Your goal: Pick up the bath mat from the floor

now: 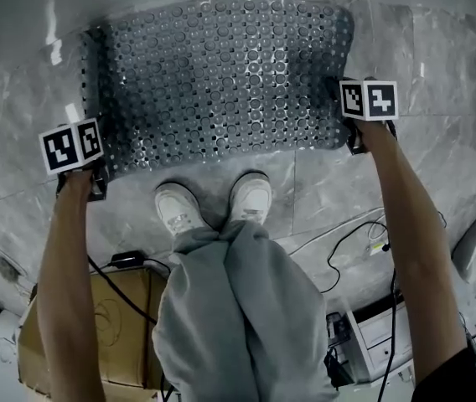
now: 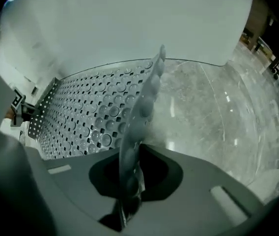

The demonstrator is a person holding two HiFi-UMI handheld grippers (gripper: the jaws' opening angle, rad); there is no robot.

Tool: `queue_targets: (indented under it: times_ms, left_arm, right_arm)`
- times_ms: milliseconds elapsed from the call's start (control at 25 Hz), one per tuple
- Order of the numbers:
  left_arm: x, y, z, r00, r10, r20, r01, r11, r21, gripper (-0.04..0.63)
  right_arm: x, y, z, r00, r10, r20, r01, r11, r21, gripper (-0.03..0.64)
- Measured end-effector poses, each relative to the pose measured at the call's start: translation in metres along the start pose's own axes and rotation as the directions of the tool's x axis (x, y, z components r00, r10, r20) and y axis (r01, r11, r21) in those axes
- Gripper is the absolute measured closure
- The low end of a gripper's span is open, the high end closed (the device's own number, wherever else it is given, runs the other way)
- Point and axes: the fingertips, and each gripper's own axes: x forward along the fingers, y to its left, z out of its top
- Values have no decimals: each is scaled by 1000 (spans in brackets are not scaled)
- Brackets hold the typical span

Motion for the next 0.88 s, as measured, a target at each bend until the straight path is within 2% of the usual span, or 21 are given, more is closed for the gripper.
queue_targets:
  times_ms: [80, 160, 320, 440, 600, 720, 880]
  left_arm:
    - [-10, -9, 3, 1000, -2, -14, 2, 1000, 23, 551]
    - [-25, -23, 3, 999, -46, -7, 46, 998, 45, 575]
    - [-65, -62, 5, 986, -165, 28, 165, 986, 33, 577]
    - [-101, -90, 10, 974, -222, 44, 220, 974, 49, 578]
    - [-153, -128, 15, 955, -291, 58, 286, 955, 80, 580]
    - [-191, -160, 12, 942, -330, 67, 321, 940, 118, 580]
    - [-245, -196, 1, 932, -355, 69, 338, 923, 185, 580]
  right_arm:
    - [-8, 8, 3, 1000, 16, -6, -16, 1000, 16, 594]
    - [-23, 23, 3, 997, 74, 12, -75, 997, 32, 594]
    - [-61, 60, 9, 983, 168, 67, -173, 982, 71, 595]
    - [-88, 97, 15, 976, 196, 97, -206, 974, 98, 595]
    - [-133, 148, 21, 962, 248, 114, -258, 963, 84, 597]
    - [-167, 183, 20, 944, 302, 136, -313, 947, 70, 598]
    - [-213, 223, 12, 922, 348, 169, -368, 924, 106, 598]
